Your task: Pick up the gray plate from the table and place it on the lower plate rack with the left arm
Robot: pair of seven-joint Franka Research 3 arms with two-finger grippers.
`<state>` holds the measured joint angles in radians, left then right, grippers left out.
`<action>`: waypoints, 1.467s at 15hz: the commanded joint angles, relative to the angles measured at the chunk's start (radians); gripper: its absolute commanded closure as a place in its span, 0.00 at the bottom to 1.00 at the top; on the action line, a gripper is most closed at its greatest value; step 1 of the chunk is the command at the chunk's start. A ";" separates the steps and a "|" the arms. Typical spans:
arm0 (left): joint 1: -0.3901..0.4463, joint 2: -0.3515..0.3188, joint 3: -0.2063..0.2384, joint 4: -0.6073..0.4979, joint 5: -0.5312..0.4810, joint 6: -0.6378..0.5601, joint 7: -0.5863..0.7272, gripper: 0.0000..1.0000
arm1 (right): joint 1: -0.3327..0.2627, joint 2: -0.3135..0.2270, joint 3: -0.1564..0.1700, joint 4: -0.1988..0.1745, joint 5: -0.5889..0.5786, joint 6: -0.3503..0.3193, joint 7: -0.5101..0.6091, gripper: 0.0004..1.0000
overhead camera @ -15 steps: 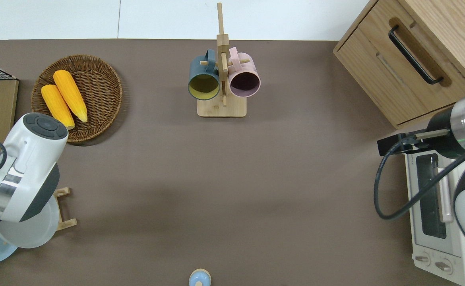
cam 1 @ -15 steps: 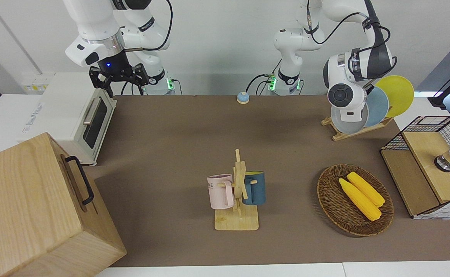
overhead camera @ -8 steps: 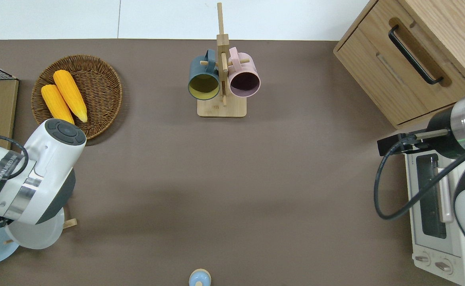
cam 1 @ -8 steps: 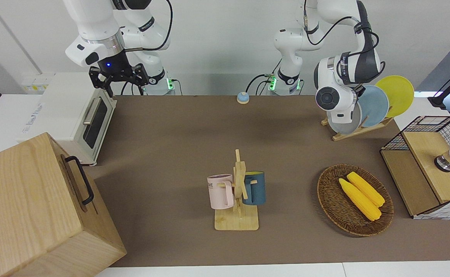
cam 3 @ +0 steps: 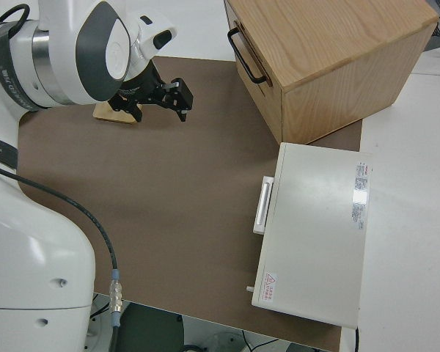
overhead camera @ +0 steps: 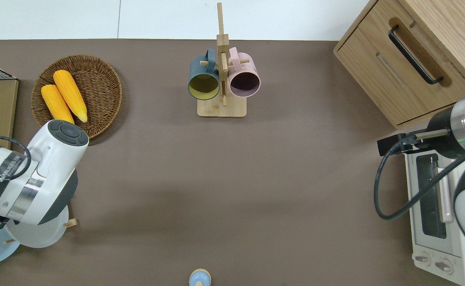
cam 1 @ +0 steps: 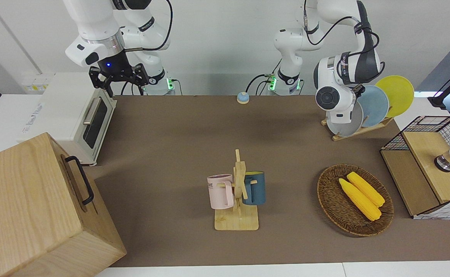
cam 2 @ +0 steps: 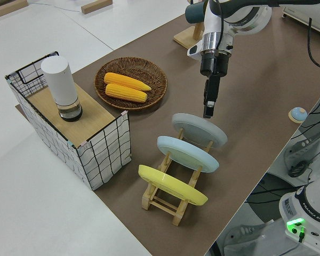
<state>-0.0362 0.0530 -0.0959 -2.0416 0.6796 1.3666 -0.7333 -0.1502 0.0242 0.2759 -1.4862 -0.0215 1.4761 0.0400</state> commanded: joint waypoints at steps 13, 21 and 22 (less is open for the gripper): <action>0.009 -0.166 0.004 0.155 -0.526 0.183 0.165 0.01 | -0.019 -0.001 0.017 0.009 -0.002 -0.014 0.012 0.02; 0.145 -0.258 0.004 0.136 -0.713 0.224 0.518 0.00 | -0.019 -0.003 0.017 0.009 -0.002 -0.014 0.012 0.02; 0.147 -0.269 0.004 0.129 -0.719 0.236 0.564 0.00 | -0.019 -0.003 0.017 0.009 -0.002 -0.014 0.012 0.02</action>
<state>0.0840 -0.1759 -0.0868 -1.8771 -0.0038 1.5587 -0.2604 -0.1502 0.0242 0.2759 -1.4862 -0.0215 1.4761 0.0400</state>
